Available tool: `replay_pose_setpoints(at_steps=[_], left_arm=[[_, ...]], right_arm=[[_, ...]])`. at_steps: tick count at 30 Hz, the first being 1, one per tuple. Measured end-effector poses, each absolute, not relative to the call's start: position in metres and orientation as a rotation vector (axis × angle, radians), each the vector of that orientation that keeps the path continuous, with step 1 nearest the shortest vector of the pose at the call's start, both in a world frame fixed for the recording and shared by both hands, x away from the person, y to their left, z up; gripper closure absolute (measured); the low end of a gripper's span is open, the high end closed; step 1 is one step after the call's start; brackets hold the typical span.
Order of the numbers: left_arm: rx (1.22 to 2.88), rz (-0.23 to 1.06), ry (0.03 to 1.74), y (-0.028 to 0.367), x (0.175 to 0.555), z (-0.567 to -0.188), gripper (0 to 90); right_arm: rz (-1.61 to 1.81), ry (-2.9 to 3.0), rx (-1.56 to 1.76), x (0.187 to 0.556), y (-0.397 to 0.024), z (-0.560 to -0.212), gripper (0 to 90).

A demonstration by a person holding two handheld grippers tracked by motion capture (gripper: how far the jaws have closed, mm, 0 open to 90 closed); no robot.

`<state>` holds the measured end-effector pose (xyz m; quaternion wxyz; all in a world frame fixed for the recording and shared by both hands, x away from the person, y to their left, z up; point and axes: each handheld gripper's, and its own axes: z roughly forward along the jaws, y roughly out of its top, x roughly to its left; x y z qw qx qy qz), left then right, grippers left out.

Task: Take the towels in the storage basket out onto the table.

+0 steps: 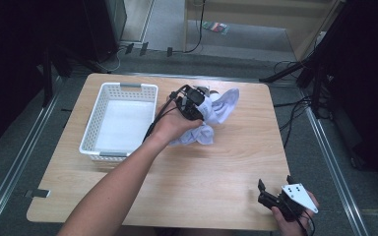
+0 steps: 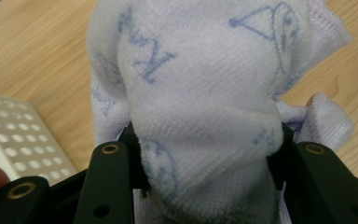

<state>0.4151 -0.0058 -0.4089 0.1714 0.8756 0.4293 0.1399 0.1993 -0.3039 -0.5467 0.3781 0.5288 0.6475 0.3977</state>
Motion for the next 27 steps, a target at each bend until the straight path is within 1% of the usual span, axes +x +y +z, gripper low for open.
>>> replay_pose_setpoints(at_steps=[4,7,13,15,17,20,23,24,27], left_arm=[[2.492,0.361,1.225,-0.014,0.416,-0.422,51.5],[2.488,0.300,1.236,-0.018,0.416,-0.435,50.9],[2.479,0.196,1.271,-0.025,0.417,-0.461,44.9],[2.474,0.157,1.288,-0.026,0.417,-0.468,39.5],[2.469,0.145,1.284,-0.025,0.416,-0.471,34.9],[2.461,0.117,1.296,-0.023,0.416,-0.469,15.4],[2.437,0.131,1.308,-0.019,0.414,-0.461,1.8],[2.427,0.127,1.302,-0.017,0.414,-0.457,0.0],[2.419,0.121,1.284,-0.009,0.411,-0.450,0.0]], right_arm=[[1.019,1.654,1.349,0.199,-0.304,-0.547,5.0],[1.019,1.653,1.346,0.199,-0.304,-0.547,4.9],[1.019,1.653,1.348,0.199,-0.304,-0.547,4.9],[1.019,1.653,1.347,0.199,-0.304,-0.547,4.9],[1.019,1.653,1.348,0.199,-0.304,-0.547,4.9],[1.019,1.652,1.346,0.199,-0.304,-0.547,4.9],[1.020,1.652,1.346,0.199,-0.304,-0.547,4.9],[1.019,1.653,1.347,0.199,-0.304,-0.547,4.9],[1.019,1.654,1.347,0.199,-0.304,-0.547,4.9]])
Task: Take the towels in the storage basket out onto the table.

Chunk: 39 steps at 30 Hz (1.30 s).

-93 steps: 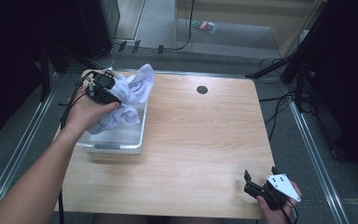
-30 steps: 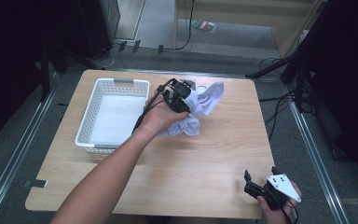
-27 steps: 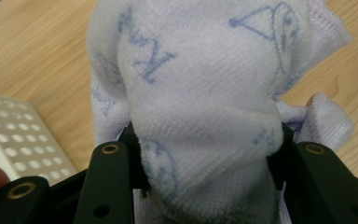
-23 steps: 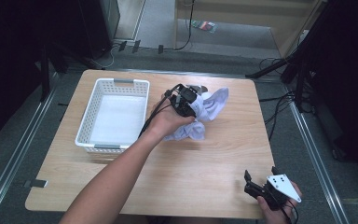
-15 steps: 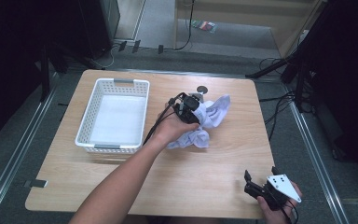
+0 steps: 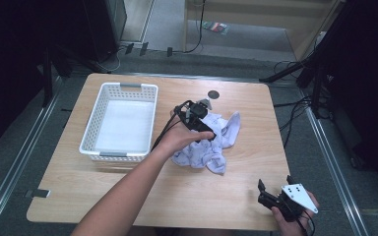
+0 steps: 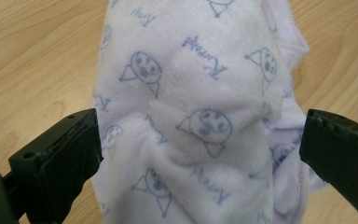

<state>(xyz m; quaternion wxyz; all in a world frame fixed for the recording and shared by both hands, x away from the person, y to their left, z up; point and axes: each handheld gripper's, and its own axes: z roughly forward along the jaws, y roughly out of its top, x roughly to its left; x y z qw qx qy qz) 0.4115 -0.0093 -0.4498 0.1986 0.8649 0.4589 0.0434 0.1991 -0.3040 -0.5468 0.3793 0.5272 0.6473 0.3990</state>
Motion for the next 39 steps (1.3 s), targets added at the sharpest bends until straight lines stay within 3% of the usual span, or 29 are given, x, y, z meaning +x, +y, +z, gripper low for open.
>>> replay_pose_setpoints(at_steps=[19,39], left_arm=[[2.291,0.225,1.301,0.066,0.395,-0.405,0.0],[2.147,0.321,1.410,0.162,0.372,-0.397,0.0]], right_arm=[[1.012,1.656,1.354,0.200,-0.304,-0.547,4.9],[1.003,1.649,1.368,0.200,-0.304,-0.547,4.9]])
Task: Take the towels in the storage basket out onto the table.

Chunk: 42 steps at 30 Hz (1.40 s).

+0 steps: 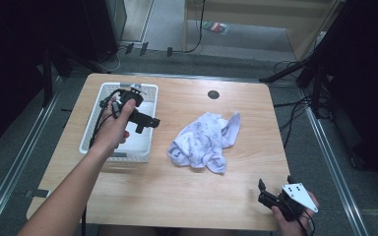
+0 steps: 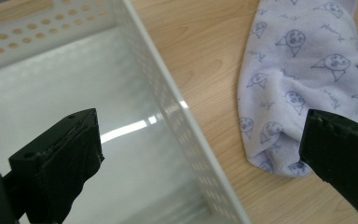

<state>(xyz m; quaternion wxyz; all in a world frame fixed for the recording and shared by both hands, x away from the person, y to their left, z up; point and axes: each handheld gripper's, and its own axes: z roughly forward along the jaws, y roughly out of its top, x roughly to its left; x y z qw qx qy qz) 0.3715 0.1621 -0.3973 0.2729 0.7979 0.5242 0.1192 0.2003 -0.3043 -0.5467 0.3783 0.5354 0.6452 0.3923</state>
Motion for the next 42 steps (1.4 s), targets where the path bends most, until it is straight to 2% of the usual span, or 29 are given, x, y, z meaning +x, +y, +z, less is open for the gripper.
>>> replay_pose_setpoints(at_steps=[12,30,42], left_arm=[[2.102,0.397,1.427,0.201,0.342,-0.398,0.0],[1.974,0.443,1.470,0.259,0.292,-0.419,0.0],[1.810,0.527,1.436,0.298,0.248,-0.443,0.0]], right_arm=[[1.001,1.636,1.373,0.200,-0.305,-0.547,4.9],[1.001,1.641,1.375,0.201,-0.305,-0.547,4.9],[1.001,1.639,1.377,0.201,-0.305,-0.547,4.9]])
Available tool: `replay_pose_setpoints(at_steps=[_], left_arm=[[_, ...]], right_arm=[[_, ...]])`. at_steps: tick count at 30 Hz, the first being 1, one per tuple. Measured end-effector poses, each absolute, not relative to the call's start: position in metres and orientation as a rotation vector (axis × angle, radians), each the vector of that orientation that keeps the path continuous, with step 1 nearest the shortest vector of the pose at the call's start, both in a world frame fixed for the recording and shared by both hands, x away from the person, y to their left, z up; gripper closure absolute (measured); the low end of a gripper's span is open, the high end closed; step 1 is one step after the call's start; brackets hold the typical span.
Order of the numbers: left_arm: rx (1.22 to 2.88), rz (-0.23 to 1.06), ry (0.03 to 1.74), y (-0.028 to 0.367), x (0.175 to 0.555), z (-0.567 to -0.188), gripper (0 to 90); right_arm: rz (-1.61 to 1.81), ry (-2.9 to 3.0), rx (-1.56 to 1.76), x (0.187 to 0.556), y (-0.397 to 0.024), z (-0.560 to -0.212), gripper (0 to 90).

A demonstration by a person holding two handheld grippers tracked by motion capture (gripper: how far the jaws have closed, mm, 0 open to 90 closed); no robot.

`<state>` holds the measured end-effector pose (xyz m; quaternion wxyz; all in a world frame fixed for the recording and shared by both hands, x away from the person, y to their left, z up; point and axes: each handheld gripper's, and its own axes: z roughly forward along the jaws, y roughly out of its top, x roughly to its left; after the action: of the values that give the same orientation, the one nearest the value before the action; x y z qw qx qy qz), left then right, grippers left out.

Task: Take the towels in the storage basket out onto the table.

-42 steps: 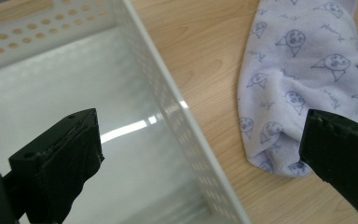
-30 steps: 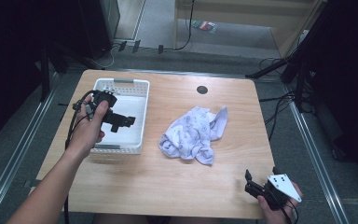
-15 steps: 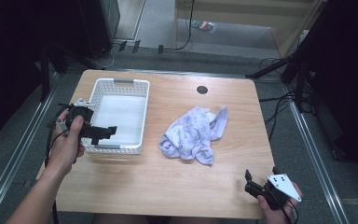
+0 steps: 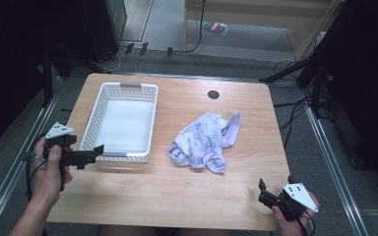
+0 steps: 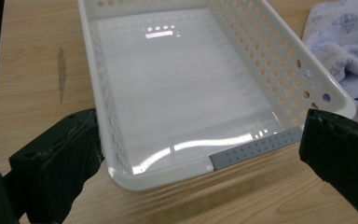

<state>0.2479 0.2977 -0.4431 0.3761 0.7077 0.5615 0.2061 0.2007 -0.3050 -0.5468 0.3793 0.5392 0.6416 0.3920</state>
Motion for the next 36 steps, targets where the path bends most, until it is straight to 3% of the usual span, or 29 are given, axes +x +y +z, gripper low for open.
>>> replay_pose_setpoints(at_steps=[21,36], left_arm=[[1.584,0.693,1.369,0.349,0.191,-0.510,0.0],[1.645,0.668,1.368,0.376,0.175,-0.544,0.0]], right_arm=[[1.000,1.638,1.393,0.201,-0.305,-0.547,4.9],[1.002,1.635,1.397,0.201,-0.306,-0.547,4.9]])
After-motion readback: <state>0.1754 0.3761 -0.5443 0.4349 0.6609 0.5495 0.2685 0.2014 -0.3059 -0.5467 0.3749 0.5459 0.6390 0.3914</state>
